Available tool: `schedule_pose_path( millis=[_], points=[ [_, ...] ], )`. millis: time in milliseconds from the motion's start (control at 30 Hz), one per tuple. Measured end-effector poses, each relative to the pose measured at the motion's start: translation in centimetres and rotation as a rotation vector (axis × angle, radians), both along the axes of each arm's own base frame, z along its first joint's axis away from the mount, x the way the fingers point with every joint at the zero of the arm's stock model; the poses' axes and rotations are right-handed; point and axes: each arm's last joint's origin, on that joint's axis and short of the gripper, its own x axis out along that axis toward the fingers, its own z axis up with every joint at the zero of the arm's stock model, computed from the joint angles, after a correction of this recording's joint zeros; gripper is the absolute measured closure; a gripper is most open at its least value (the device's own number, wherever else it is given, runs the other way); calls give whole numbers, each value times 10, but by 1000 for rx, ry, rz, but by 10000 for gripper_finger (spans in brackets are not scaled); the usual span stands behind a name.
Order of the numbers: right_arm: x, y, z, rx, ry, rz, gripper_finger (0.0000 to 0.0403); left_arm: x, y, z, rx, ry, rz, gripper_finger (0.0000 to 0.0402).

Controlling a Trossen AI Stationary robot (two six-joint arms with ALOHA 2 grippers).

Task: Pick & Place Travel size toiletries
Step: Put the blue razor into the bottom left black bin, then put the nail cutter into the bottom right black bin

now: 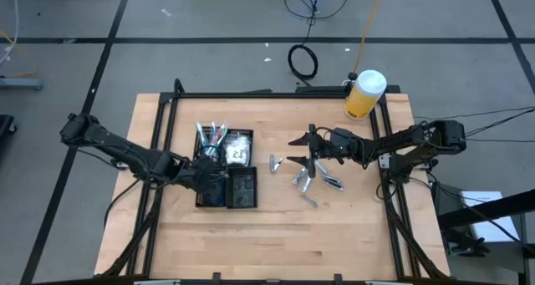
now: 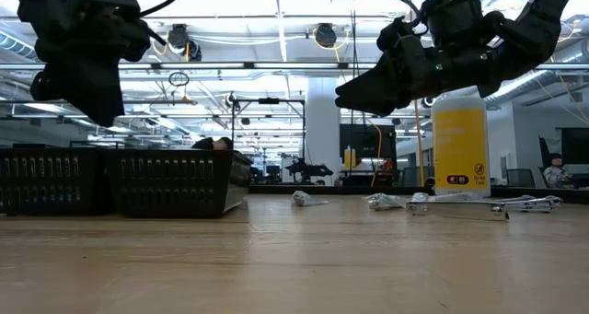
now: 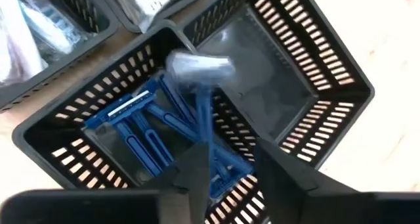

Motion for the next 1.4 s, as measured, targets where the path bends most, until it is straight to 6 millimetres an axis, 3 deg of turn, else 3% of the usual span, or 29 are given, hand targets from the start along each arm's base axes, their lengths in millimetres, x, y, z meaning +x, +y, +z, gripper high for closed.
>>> schedule_pose_path(
  millis=[200,400,667,900,1167,1400],
  points=[
    [0,0,0,-1,0,1,160,0,1,0,15,2,-22,223],
    [0,0,-1,0,14,0,158,4,8,8,100,-70,-134,191],
    [-6,-6,-16,14,186,-89,159,0,16,57,387,-469,-348,186],
    [-34,0,-23,101,532,-290,163,-14,23,93,710,-682,-413,185],
    [-57,29,-32,251,780,-304,164,-9,40,89,770,-598,-314,185],
    [-58,35,-45,168,864,-357,175,9,55,73,781,-481,-260,187]
  ],
)
